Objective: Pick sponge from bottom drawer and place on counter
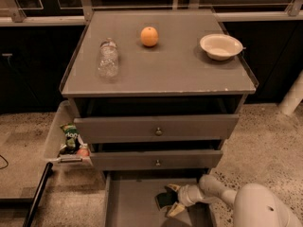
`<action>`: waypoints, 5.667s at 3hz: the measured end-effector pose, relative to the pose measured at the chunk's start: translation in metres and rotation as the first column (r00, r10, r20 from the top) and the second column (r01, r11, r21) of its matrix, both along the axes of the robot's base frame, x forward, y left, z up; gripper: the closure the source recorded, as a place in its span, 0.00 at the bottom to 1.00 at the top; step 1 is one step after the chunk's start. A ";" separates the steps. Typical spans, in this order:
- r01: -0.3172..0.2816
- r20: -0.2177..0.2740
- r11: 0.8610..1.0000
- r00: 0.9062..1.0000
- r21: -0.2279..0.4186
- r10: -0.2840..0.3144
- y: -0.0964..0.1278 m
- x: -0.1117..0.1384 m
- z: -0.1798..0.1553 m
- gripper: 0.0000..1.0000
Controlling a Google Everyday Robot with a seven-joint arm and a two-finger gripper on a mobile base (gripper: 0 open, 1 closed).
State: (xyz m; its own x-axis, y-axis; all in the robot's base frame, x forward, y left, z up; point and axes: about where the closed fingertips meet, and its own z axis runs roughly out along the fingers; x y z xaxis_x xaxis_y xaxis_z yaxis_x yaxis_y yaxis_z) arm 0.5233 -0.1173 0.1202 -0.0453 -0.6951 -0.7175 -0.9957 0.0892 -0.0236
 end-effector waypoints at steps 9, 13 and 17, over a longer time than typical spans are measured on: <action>-0.022 0.336 0.990 0.940 -0.136 0.067 -0.074 -0.070 0.257 1.00; -0.044 0.455 0.977 0.880 -0.207 0.135 -0.082 -0.084 0.358 1.00; -0.233 0.541 0.949 0.781 -0.212 0.312 -0.144 -0.009 0.567 1.00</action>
Offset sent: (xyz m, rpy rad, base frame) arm 0.0000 0.0000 0.0000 0.0000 0.0000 0.0000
